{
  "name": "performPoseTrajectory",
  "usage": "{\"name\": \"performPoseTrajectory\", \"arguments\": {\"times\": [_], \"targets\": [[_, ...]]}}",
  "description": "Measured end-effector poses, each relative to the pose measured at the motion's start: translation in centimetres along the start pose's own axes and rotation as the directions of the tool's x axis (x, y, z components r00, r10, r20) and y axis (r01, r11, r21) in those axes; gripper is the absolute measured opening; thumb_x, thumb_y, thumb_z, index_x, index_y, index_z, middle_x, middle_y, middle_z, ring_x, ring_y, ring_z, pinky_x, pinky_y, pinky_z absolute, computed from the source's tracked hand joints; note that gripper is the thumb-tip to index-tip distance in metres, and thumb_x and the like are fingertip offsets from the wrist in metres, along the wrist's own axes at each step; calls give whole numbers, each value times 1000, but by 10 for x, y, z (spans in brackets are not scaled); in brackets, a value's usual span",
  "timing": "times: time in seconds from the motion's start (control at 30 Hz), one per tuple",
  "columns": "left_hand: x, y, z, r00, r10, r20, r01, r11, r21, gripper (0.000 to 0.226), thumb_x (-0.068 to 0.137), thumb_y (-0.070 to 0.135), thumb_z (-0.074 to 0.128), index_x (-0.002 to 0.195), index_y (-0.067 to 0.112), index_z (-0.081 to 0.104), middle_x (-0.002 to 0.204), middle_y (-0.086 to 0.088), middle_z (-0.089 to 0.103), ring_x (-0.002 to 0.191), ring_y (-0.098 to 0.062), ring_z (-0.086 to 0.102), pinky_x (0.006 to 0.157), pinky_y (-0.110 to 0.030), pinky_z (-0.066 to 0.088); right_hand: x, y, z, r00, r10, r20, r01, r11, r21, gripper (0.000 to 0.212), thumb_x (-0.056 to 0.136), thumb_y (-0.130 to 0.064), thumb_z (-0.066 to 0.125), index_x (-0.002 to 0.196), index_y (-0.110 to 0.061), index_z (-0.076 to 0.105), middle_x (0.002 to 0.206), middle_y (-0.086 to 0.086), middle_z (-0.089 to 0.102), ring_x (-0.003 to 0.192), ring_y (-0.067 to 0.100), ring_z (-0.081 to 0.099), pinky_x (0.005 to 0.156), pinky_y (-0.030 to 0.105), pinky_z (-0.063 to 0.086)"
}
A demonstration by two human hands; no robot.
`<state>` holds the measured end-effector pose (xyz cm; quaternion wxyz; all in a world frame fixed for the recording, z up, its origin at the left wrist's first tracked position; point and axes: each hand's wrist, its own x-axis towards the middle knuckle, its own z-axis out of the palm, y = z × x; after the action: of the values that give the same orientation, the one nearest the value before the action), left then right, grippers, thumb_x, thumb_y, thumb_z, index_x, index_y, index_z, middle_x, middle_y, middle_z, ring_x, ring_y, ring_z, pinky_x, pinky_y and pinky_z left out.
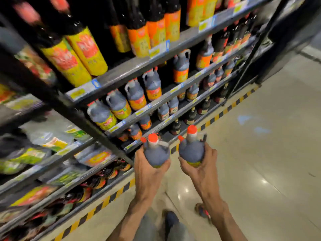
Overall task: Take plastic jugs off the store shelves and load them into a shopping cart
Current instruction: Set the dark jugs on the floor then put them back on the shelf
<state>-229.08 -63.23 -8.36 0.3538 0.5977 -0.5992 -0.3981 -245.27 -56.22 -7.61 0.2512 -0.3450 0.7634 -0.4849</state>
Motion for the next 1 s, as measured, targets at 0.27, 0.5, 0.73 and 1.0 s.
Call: {"name": "performPoseTrajectory", "arguments": {"times": [0.27, 0.5, 0.73, 1.0], "targets": [[-59, 32, -172, 927, -97, -363, 90, 995, -37, 99, 67, 53, 89, 148, 37, 35, 135, 19, 42, 132, -14, 44, 106, -41, 46, -70, -133, 57, 914, -233, 332, 237, 971, 30, 75, 68, -52, 88, 130, -42, 46, 119, -12, 62, 105, 12, 65, 81, 43, 58], [-119, 9, -340, 716, -200, -669, 159, 980, -123, 100, 67, 42, 92, 149, 28, 38, 129, 3, 42, 119, -18, 53, 96, -37, 51, -176, -235, 160, 699, -388, 601, 424, 901, 88, 81, 67, -54, 87, 131, -42, 40, 117, -15, 57, 105, 12, 59, 81, 30, 48], [-216, -39, -506, 503, -270, -821, 207, 960, -188, 102, 68, 57, 87, 152, 32, 34, 130, 4, 43, 118, -19, 55, 93, -41, 54, -324, -309, 270, 475, -448, 758, 501, 845, 186, 84, 59, -72, 78, 129, -42, 42, 125, -11, 61, 118, 19, 62, 92, 39, 51], [-319, -82, -671, 300, -292, -908, 147, 955, -259, 99, 69, 46, 91, 151, 37, 36, 141, 14, 48, 127, -15, 54, 100, -33, 48, -503, -387, 364, 231, -522, 821, 500, 787, 360, 65, 72, -47, 89, 115, -44, 41, 106, -19, 57, 97, 10, 59, 74, 27, 44]]}}
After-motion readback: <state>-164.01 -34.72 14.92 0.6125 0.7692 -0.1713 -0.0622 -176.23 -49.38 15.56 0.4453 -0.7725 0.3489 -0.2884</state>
